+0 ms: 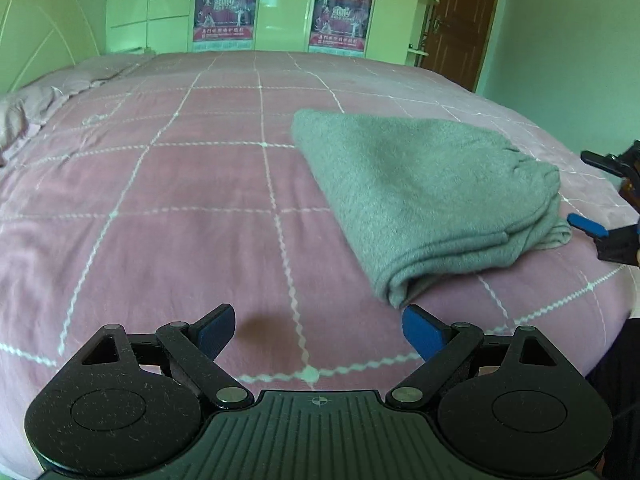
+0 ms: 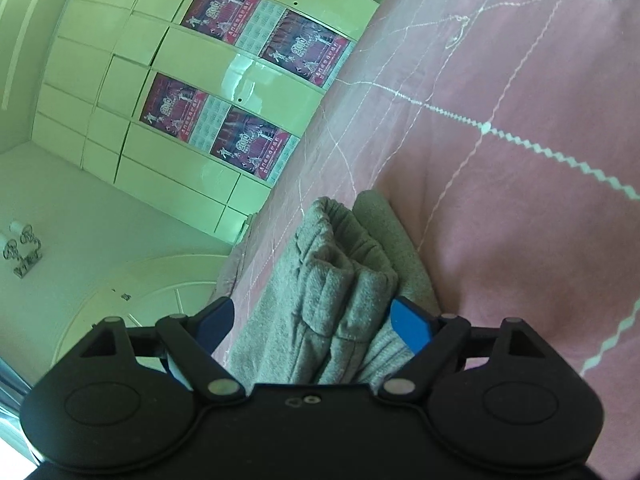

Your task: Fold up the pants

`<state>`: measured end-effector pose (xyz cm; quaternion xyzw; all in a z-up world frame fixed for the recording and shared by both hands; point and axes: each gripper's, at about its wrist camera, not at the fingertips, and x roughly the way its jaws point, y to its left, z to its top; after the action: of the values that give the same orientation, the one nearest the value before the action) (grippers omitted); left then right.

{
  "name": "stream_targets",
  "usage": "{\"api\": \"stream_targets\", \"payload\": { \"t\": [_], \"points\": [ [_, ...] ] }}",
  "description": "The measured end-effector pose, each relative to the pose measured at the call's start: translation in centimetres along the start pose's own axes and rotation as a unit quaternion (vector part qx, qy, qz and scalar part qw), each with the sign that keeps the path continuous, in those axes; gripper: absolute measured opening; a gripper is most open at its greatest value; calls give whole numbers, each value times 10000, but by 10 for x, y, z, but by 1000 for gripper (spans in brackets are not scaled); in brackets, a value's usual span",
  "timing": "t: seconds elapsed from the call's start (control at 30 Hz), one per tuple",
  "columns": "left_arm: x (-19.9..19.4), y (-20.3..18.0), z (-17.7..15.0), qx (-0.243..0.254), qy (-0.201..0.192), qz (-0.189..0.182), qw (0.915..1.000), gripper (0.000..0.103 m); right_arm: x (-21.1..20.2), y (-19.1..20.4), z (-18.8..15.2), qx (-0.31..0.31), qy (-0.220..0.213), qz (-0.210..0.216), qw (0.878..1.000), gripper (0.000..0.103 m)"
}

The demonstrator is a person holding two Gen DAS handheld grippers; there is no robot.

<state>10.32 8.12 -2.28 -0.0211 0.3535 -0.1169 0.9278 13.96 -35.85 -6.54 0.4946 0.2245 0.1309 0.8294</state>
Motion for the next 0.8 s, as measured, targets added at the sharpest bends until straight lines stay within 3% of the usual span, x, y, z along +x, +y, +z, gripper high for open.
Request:
{"api": "stream_targets", "payload": {
  "t": [0.23,0.37,0.43,0.6,0.73,0.8],
  "points": [
    [31,-19,10,96,42,-164,9998,90,17,1,2,128,173,-65,9997,75],
    [33,-12,8,-159,-176,429,9988,90,18,-2,0,145,192,-94,9997,73],
    [29,-2,-4,-537,-311,376,9974,90,17,-1,0,124,209,-82,9997,72],
    [30,-5,-10,-698,-636,284,9951,91,23,-3,1,192,205,-11,9996,75],
    [40,-5,-15,-583,-679,442,9950,98,28,-2,4,282,216,3,9994,75],
    [44,-6,-17,-561,-681,467,9950,100,31,9,5,-86,244,-74,9996,76]
  ]
}}
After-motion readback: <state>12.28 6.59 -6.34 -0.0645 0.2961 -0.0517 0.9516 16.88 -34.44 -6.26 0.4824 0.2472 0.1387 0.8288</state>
